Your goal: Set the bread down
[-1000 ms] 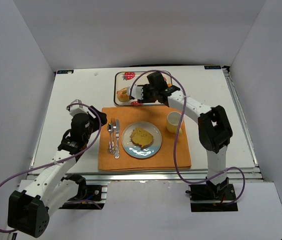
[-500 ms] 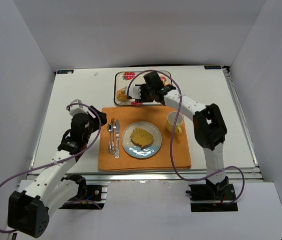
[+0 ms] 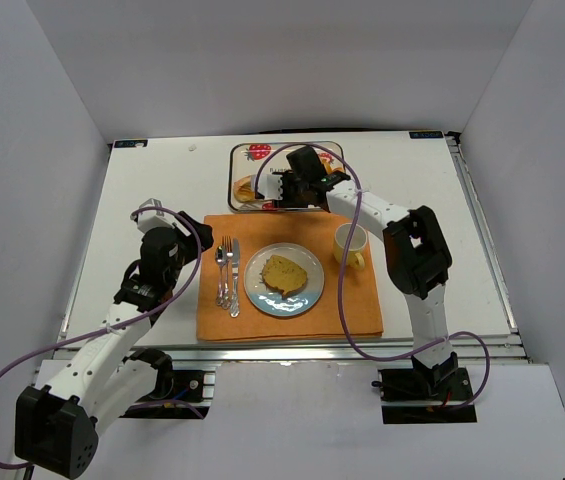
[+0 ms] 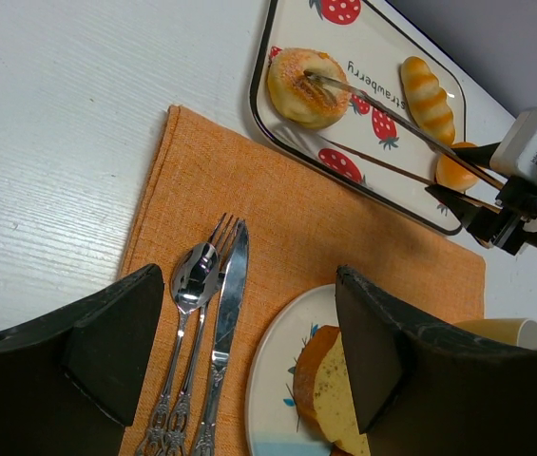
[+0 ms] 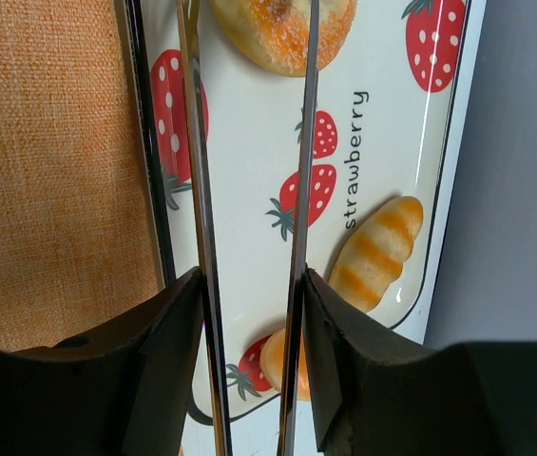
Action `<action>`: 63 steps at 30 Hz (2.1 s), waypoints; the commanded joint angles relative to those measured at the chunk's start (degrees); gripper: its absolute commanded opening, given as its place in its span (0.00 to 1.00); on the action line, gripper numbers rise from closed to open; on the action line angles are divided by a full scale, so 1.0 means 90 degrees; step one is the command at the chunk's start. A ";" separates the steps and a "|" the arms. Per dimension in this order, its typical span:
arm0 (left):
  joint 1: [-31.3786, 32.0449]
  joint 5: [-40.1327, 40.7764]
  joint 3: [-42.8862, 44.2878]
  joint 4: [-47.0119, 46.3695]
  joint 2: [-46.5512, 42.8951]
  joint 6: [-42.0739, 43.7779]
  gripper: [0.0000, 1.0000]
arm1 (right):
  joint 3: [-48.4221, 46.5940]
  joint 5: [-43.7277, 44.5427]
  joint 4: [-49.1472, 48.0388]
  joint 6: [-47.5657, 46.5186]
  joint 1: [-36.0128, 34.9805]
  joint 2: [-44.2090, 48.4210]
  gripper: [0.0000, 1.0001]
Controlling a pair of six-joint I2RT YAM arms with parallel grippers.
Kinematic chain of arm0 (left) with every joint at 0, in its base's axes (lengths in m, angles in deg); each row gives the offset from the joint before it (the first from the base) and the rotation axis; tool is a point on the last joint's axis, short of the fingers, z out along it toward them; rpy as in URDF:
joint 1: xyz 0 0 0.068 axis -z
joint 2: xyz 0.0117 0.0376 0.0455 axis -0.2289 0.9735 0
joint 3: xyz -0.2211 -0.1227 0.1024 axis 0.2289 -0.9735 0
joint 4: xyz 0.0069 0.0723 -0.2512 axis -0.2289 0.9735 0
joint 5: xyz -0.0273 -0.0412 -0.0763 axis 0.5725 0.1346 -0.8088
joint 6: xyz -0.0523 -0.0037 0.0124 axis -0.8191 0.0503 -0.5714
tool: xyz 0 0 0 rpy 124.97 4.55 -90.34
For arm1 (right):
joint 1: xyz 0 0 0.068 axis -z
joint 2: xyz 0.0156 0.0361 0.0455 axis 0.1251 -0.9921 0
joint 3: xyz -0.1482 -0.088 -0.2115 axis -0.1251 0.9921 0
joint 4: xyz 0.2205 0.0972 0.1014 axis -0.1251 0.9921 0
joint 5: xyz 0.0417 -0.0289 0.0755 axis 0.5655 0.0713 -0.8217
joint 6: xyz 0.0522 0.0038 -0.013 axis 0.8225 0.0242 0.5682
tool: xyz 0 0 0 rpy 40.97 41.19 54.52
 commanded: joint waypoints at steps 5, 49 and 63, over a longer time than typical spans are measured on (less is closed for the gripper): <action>-0.0029 0.0049 0.0210 -0.0030 -0.0124 0.0038 0.82 | -0.0176 0.0232 0.0016 0.0381 -0.0032 0.0172 0.50; -0.0039 -0.0097 0.0200 -0.0030 -0.0241 0.0009 0.83 | 0.4931 -0.1643 0.2350 0.0713 -0.0013 0.6471 0.24; -0.0039 -0.0078 -0.0044 0.0029 -0.0680 -0.0196 0.82 | 0.4737 -0.1858 0.2730 0.0586 -0.0013 0.6558 0.55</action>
